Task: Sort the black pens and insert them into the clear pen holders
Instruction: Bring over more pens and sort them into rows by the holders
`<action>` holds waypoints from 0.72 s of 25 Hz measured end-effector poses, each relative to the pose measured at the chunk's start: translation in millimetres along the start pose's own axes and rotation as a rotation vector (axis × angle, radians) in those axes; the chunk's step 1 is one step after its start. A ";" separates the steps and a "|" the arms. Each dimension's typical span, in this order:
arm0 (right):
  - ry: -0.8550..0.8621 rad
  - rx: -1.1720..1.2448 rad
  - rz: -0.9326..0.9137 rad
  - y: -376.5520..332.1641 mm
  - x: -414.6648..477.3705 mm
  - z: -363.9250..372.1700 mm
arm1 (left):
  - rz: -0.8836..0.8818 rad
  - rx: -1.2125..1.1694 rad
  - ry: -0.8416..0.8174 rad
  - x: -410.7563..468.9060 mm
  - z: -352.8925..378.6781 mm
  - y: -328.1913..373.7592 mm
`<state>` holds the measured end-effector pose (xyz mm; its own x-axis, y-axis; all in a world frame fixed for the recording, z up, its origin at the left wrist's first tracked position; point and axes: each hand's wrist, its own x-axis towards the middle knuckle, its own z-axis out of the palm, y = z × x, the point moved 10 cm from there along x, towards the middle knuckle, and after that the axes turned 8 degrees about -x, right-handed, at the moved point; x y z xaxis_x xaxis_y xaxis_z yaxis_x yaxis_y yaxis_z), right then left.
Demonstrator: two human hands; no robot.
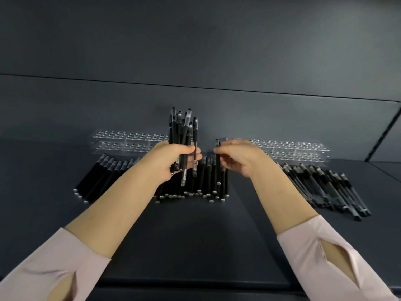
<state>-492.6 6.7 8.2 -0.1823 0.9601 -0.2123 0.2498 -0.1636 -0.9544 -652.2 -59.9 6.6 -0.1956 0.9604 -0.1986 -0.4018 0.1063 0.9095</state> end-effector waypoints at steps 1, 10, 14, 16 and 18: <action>0.013 -0.034 -0.003 -0.8 0.6 5.2 | 0.001 0.015 -0.009 1.4 -5.9 2.2; 0.028 -0.415 -0.111 4.0 18.2 32.6 | 0.000 0.014 -0.036 8.6 -28.3 5.3; 0.128 -0.576 -0.211 -2.9 13.3 25.4 | -0.005 0.003 -0.014 9.3 -33.3 3.9; 0.176 -0.580 -0.245 -5.9 10.6 21.5 | -0.015 -0.022 -0.016 8.6 -33.5 2.7; 0.193 -0.573 -0.261 -6.5 9.4 20.6 | -0.018 -0.020 -0.024 9.0 -32.5 1.3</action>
<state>-515.5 12.2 8.1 -0.1447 0.9841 0.1030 0.6970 0.1753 -0.6954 -683.6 -59.5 -5.9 -0.1667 0.9642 -0.2062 -0.4232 0.1190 0.8982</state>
